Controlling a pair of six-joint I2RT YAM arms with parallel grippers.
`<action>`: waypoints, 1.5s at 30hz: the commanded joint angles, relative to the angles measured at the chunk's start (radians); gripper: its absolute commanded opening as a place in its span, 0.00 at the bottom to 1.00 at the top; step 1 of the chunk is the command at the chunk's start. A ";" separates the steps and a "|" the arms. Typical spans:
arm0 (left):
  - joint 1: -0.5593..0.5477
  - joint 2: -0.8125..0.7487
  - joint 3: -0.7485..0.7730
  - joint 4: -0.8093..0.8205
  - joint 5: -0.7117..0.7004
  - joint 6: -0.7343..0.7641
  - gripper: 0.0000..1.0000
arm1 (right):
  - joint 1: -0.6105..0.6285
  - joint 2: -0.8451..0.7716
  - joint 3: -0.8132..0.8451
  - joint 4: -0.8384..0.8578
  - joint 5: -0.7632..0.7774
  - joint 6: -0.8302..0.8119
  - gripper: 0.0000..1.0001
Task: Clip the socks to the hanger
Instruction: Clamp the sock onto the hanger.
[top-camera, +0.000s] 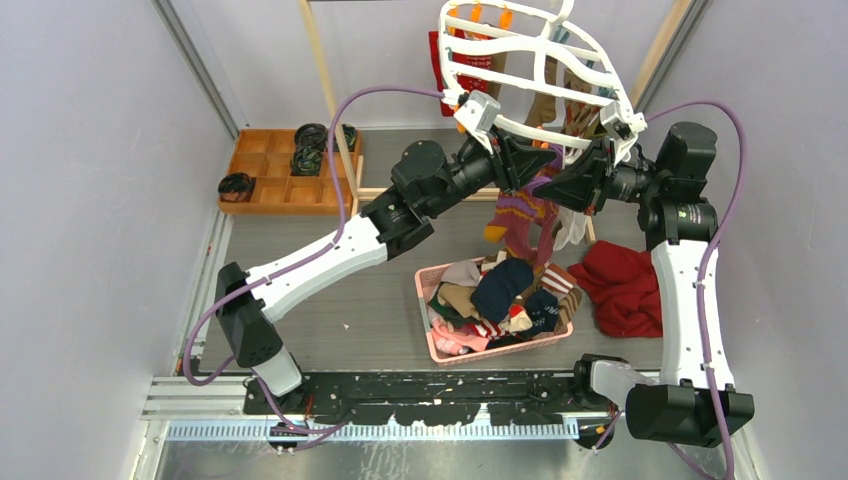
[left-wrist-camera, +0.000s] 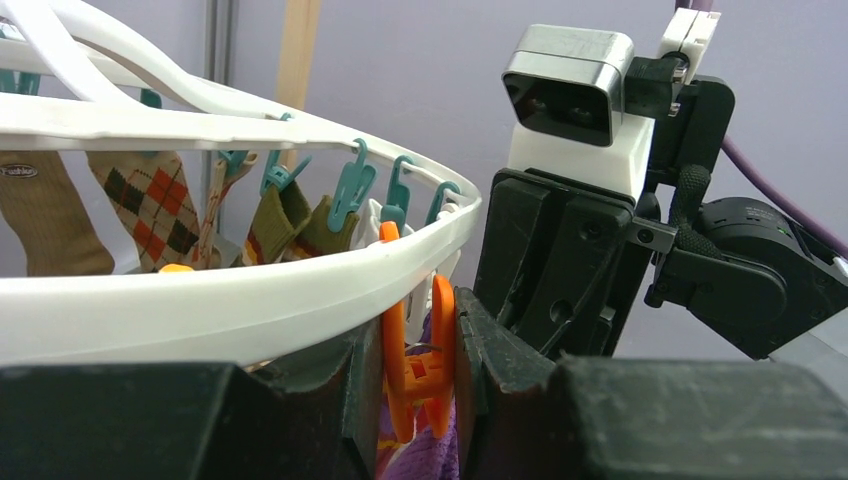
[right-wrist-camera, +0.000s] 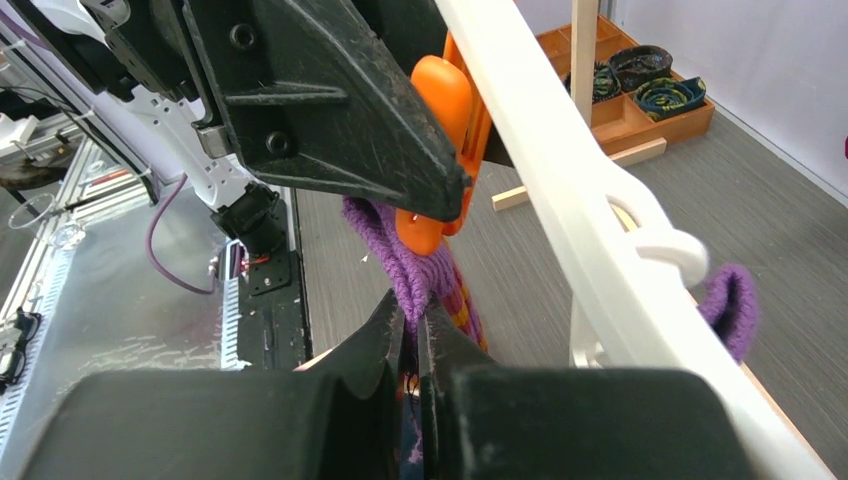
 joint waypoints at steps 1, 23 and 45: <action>0.006 -0.049 0.019 0.037 0.027 0.011 0.11 | 0.000 -0.017 -0.004 0.046 0.012 0.008 0.01; 0.008 -0.048 0.027 0.047 0.085 -0.009 0.11 | -0.002 -0.005 -0.002 0.038 0.025 0.026 0.01; 0.007 -0.038 0.040 0.060 0.109 -0.028 0.11 | -0.002 -0.005 -0.018 0.020 0.045 0.026 0.01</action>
